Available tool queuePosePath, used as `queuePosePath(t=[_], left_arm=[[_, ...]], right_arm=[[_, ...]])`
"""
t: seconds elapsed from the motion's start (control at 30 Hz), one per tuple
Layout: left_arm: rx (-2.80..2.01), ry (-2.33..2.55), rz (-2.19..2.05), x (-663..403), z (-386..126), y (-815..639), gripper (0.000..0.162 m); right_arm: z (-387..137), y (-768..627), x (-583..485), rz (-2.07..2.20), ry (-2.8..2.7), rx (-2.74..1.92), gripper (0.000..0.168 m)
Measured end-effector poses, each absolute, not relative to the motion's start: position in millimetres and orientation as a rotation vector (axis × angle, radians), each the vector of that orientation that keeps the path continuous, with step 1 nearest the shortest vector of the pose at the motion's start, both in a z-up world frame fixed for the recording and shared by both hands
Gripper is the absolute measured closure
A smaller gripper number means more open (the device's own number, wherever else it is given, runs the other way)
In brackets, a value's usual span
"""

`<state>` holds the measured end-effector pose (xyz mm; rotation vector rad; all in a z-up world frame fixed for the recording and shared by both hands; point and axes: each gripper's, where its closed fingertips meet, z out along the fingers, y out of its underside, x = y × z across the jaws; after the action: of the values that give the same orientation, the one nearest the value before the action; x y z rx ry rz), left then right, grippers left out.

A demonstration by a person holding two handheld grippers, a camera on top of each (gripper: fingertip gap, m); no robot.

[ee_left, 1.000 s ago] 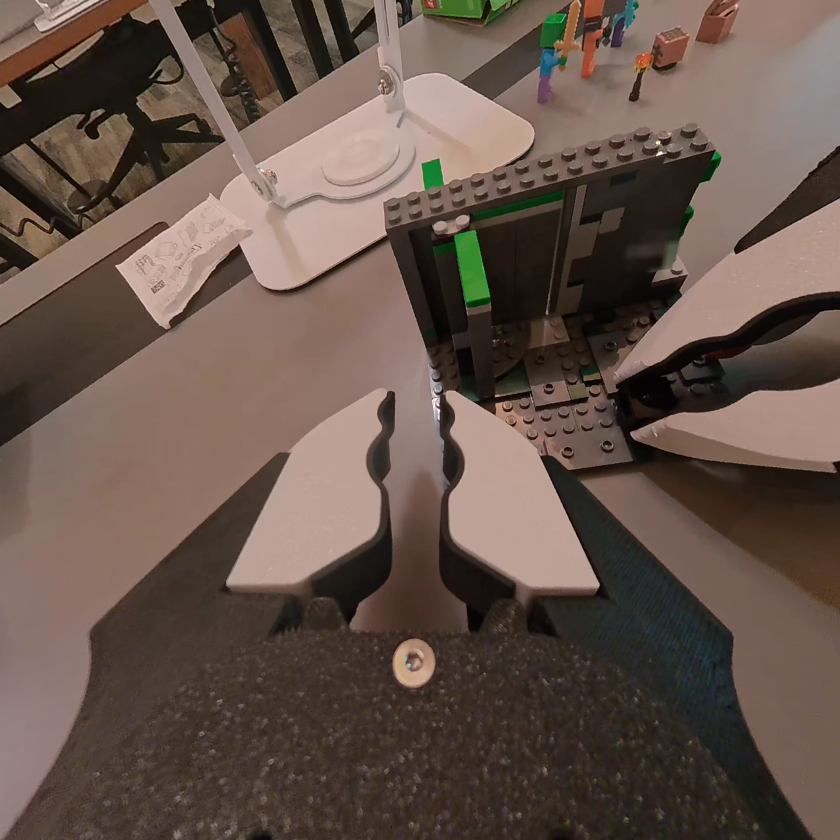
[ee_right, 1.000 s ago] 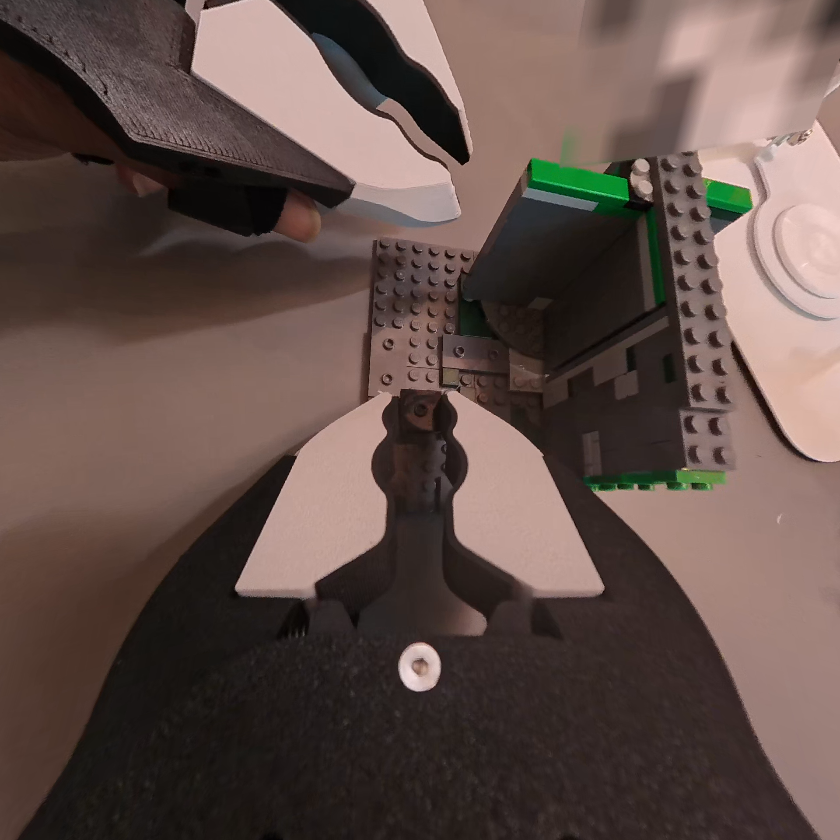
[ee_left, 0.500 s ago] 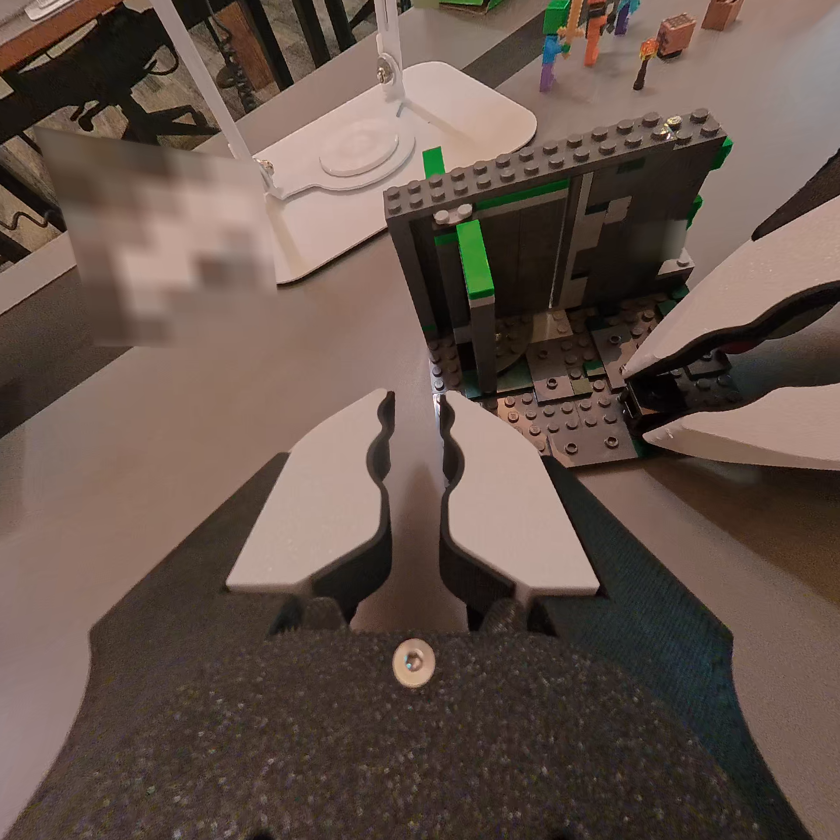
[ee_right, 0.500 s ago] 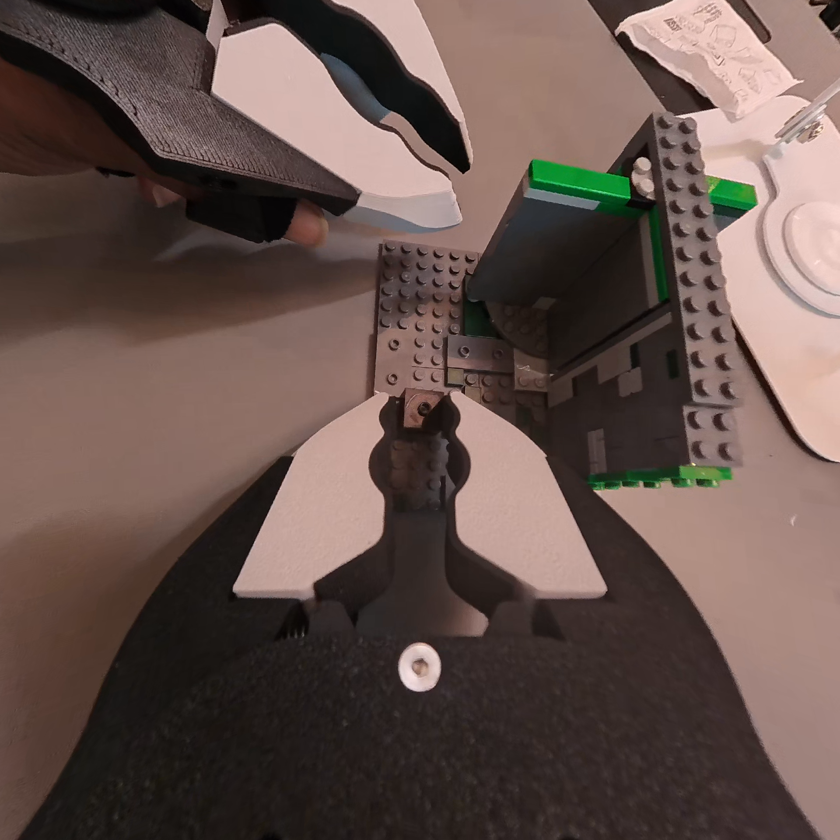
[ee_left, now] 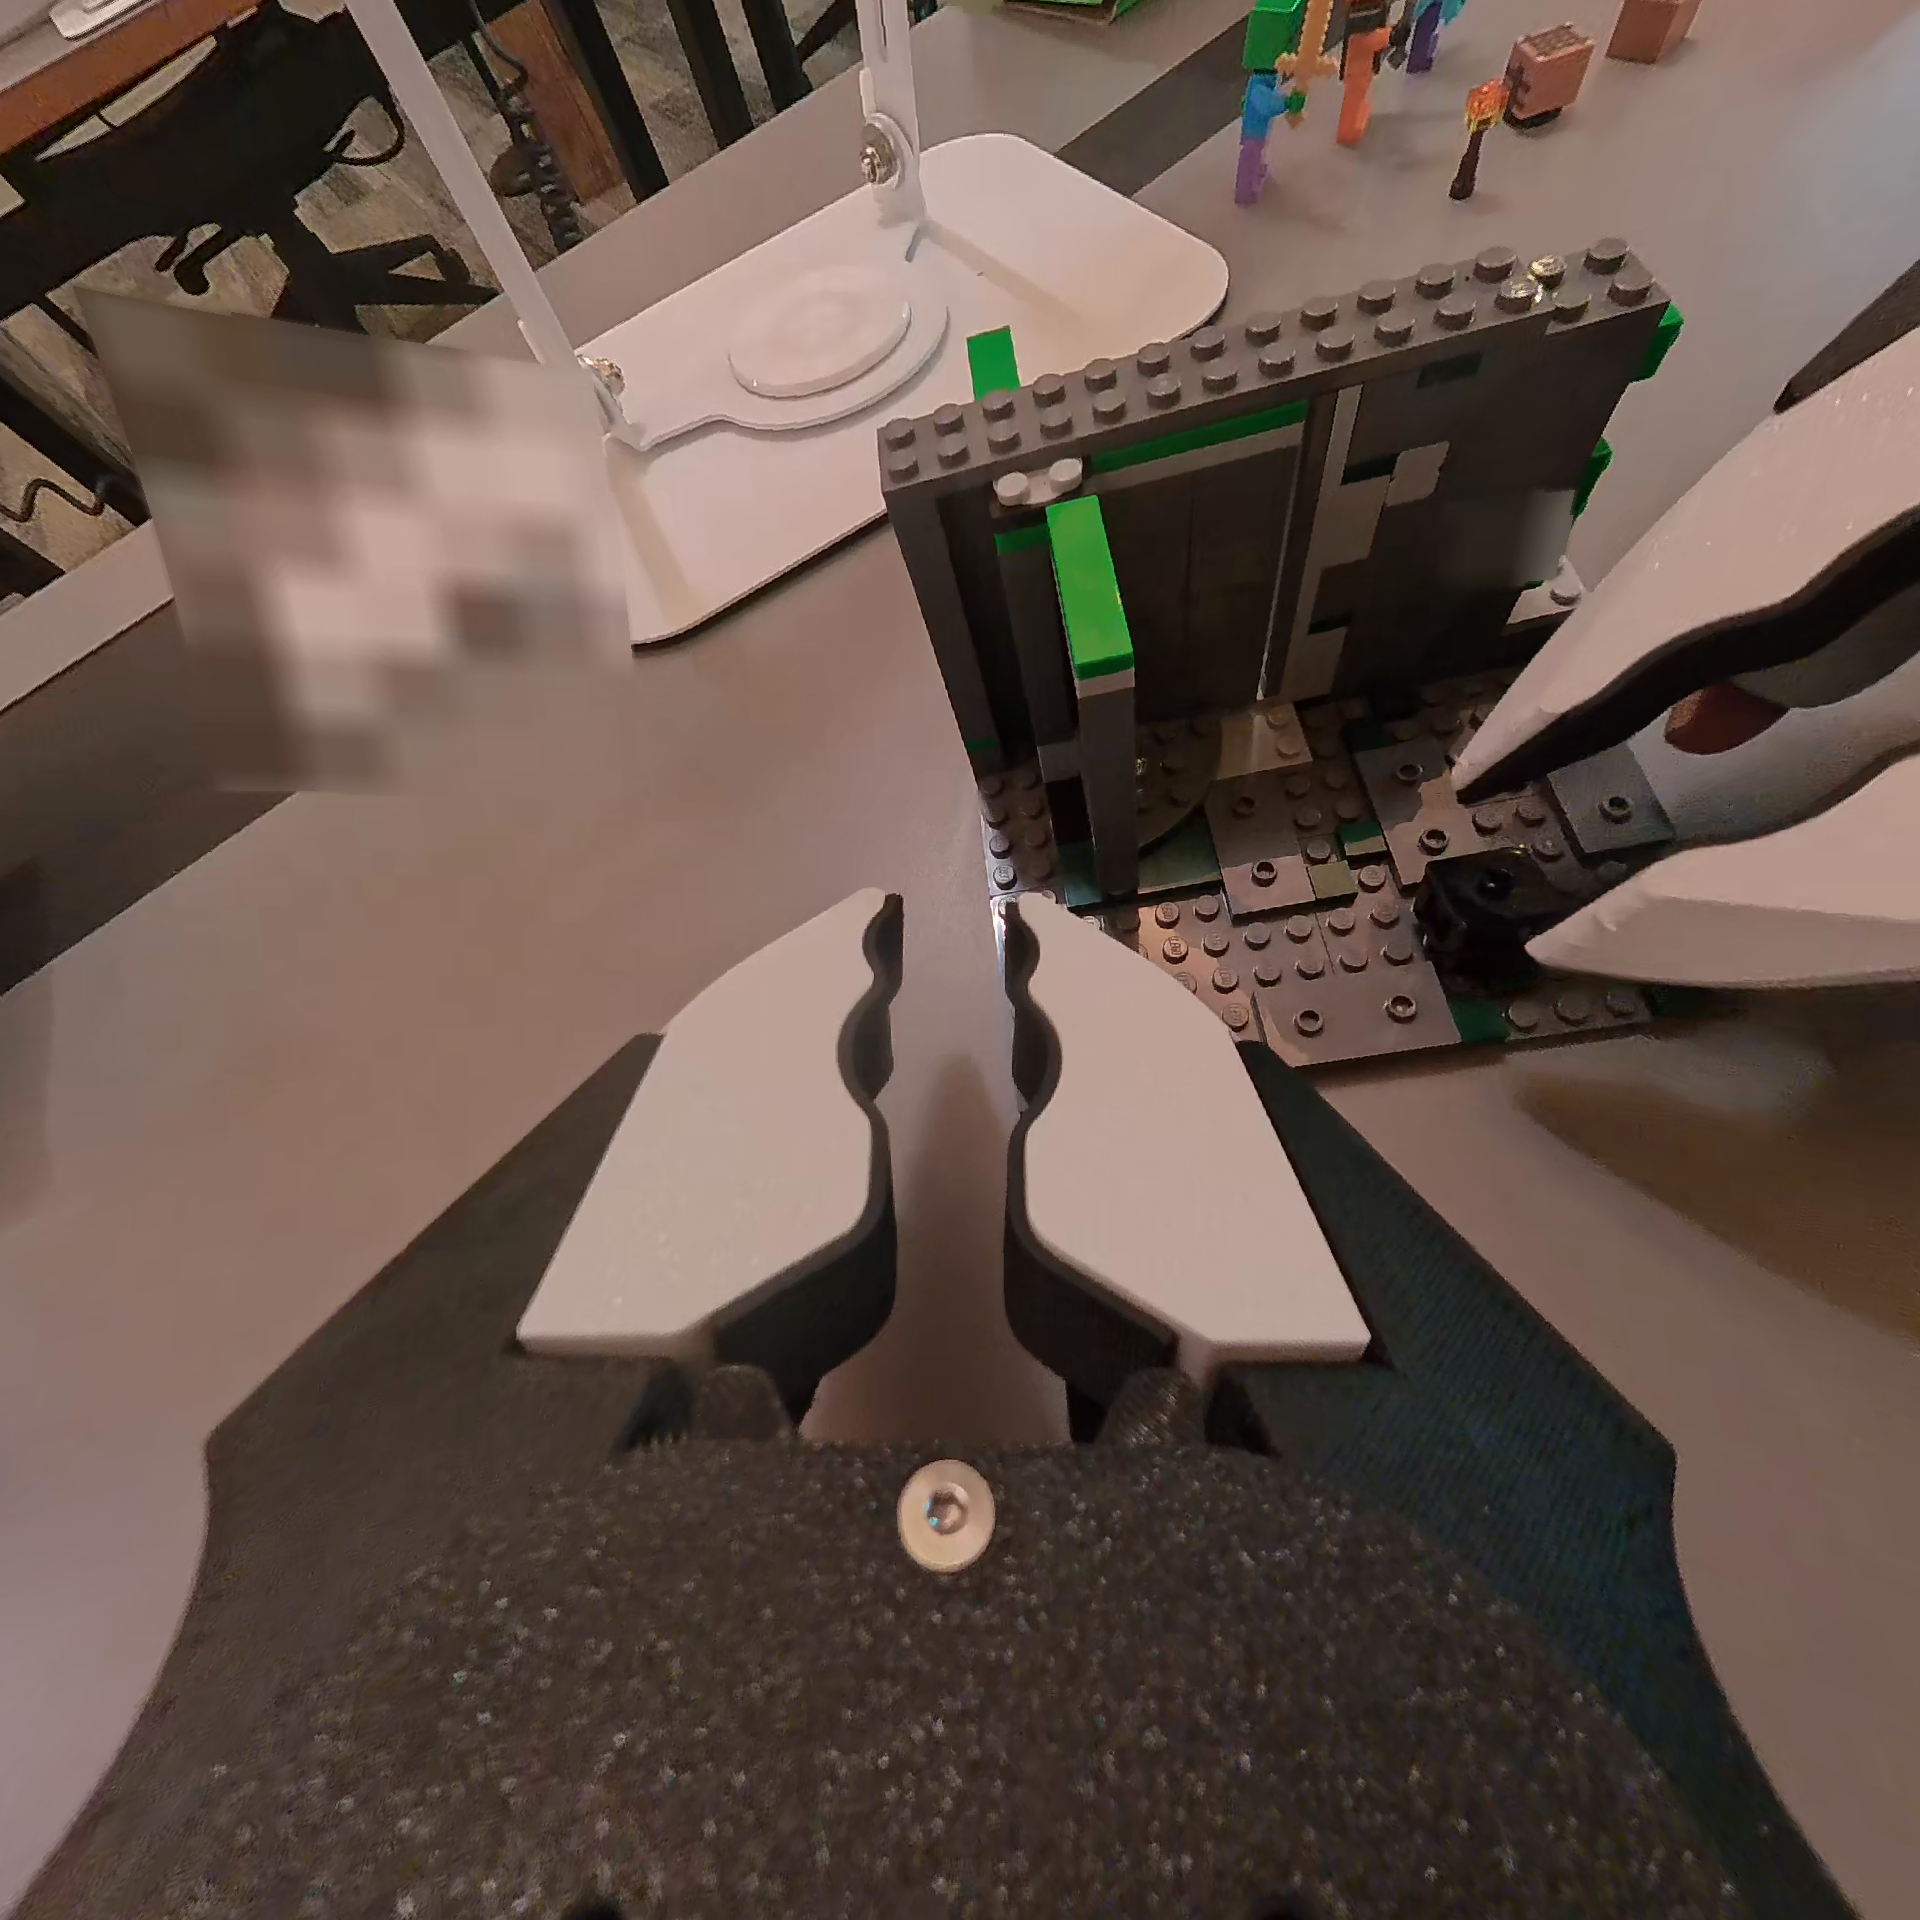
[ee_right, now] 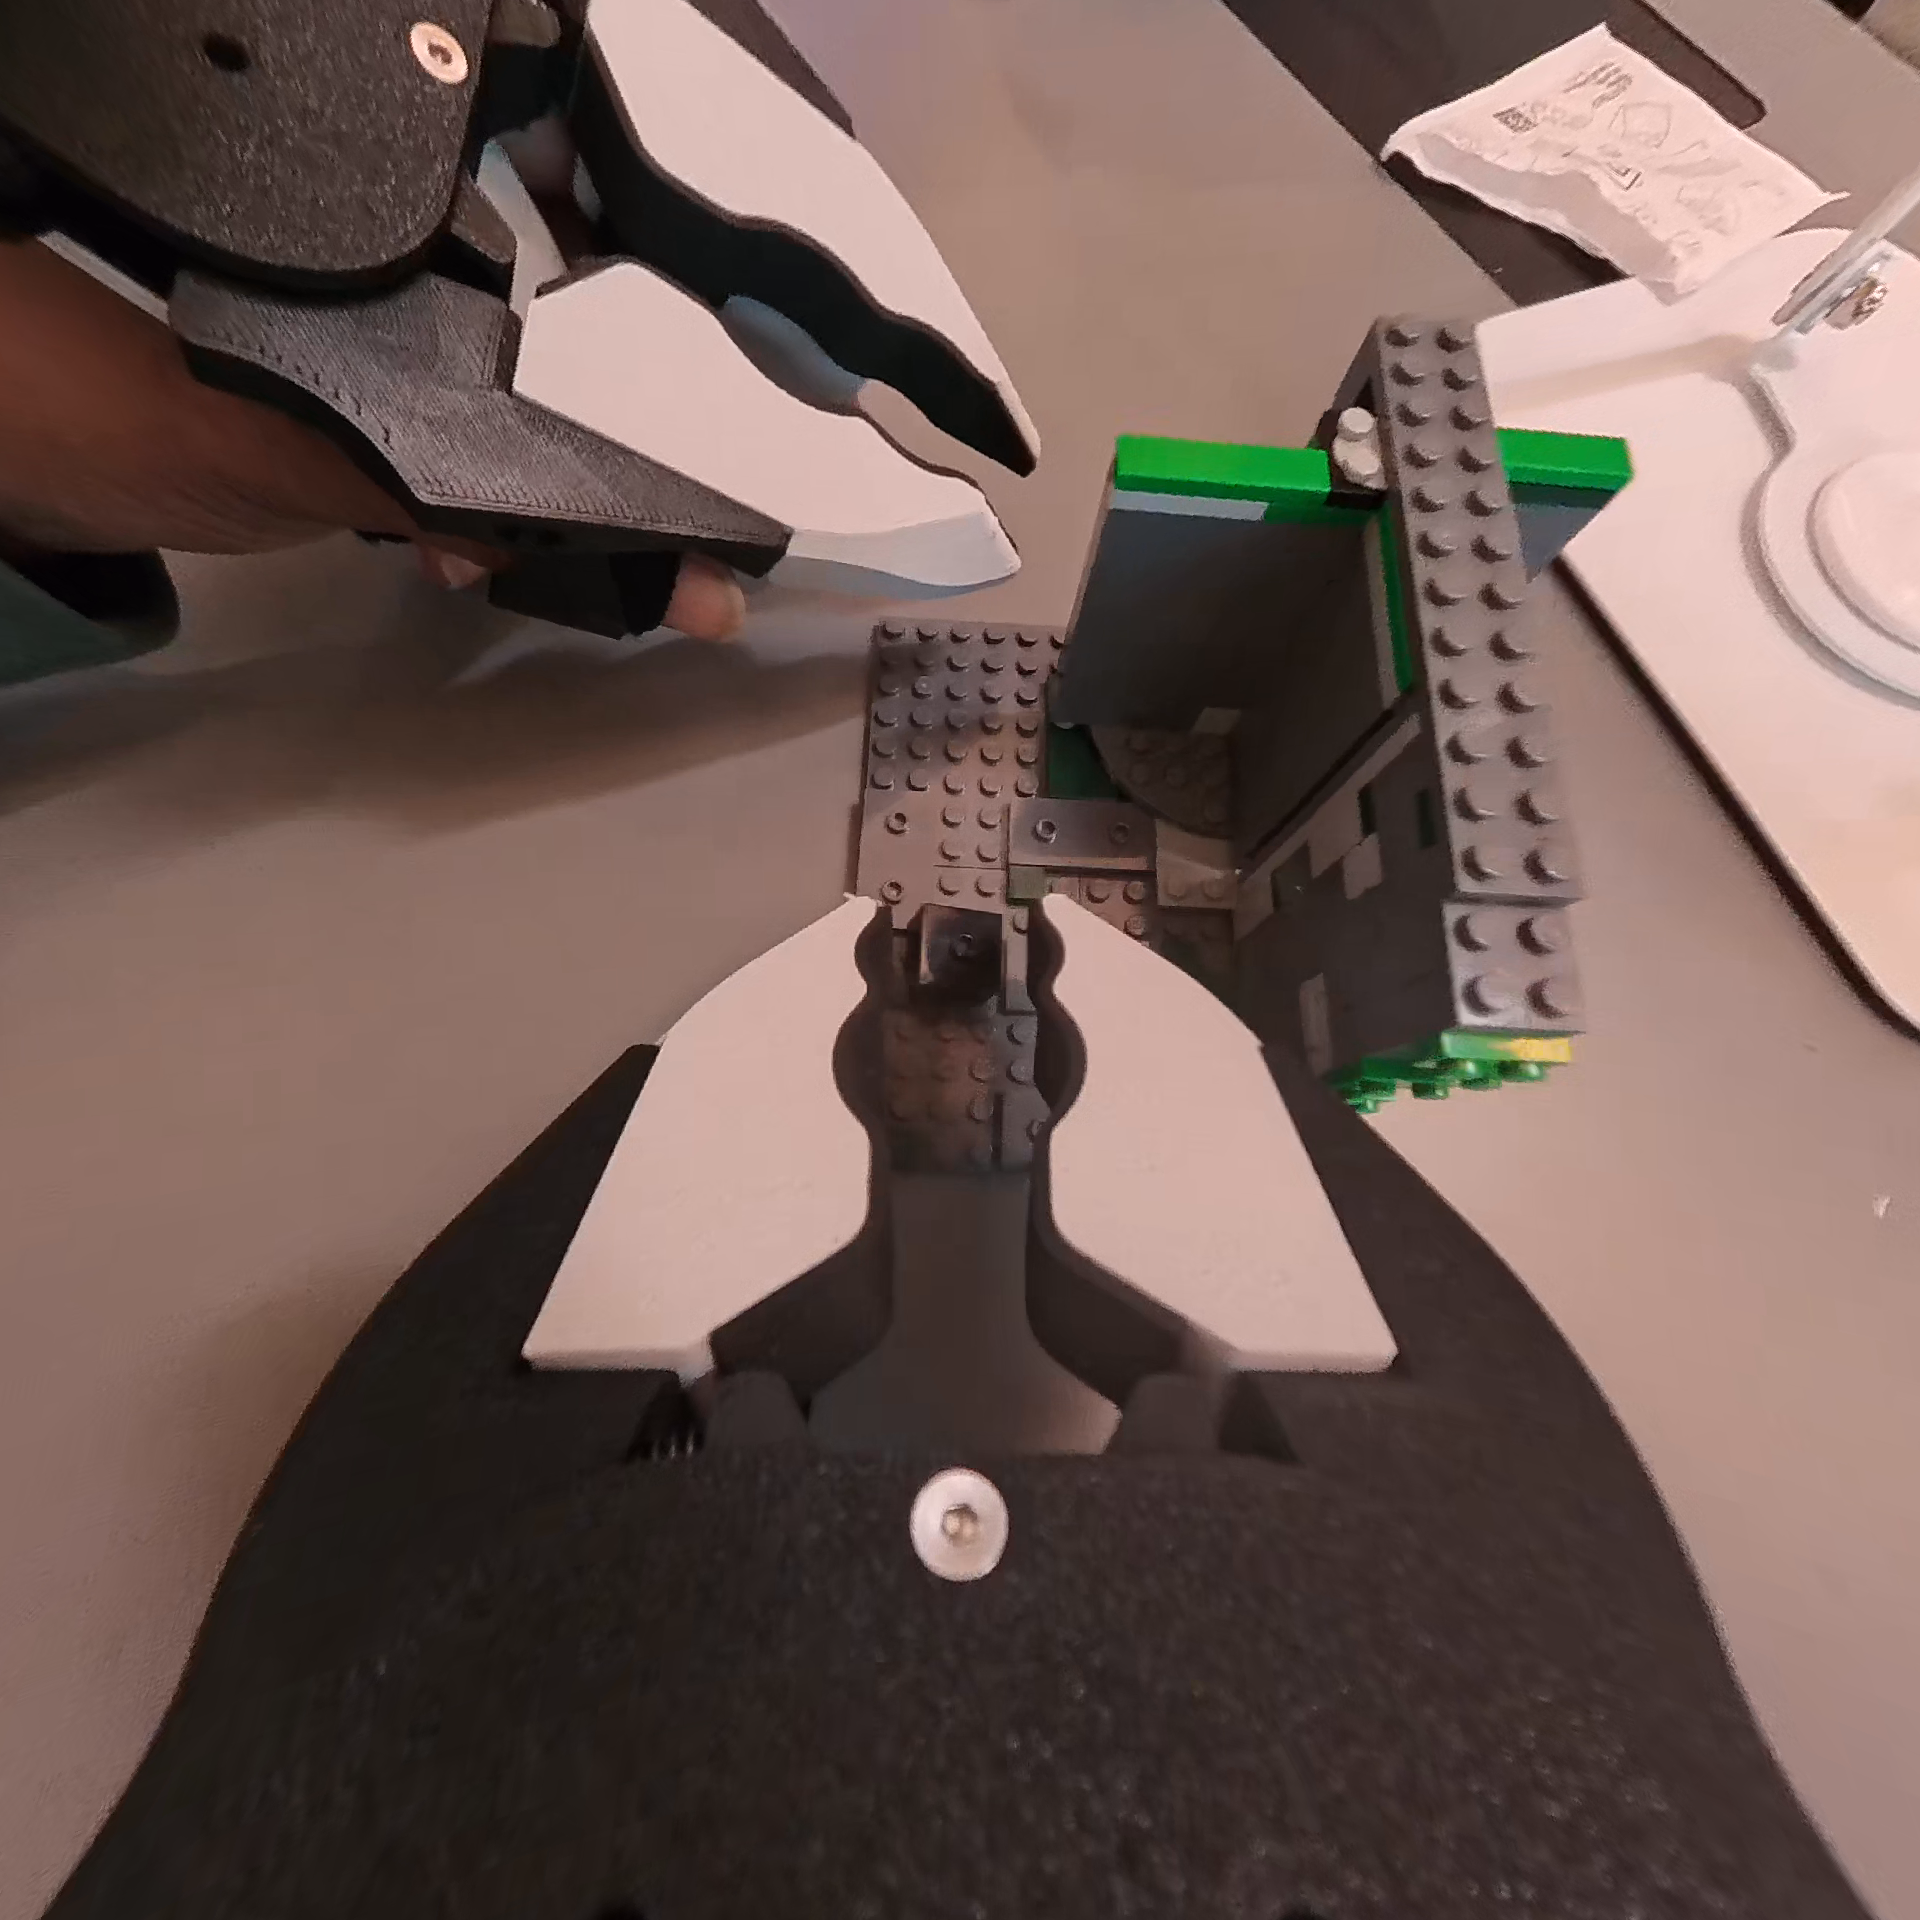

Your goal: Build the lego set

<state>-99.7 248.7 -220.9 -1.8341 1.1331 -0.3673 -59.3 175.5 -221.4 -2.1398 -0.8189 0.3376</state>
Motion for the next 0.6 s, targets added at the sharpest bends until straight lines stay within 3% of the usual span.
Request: queuePosePath(t=[0.03, 0.6], left_arm=[[-1.834, 1.134, -0.367, -99.8, -221.0, 248.7, 0.144], [-1.840, 1.145, -0.370, -99.1, -223.7, 248.3, 0.144]], right_arm=[[-219.4, 175.6, -58.6, 0.353, -0.815, -2.134, 0.144], [-231.4, 171.6, -55.2, 0.377, -0.879, -2.180, 0.148]])
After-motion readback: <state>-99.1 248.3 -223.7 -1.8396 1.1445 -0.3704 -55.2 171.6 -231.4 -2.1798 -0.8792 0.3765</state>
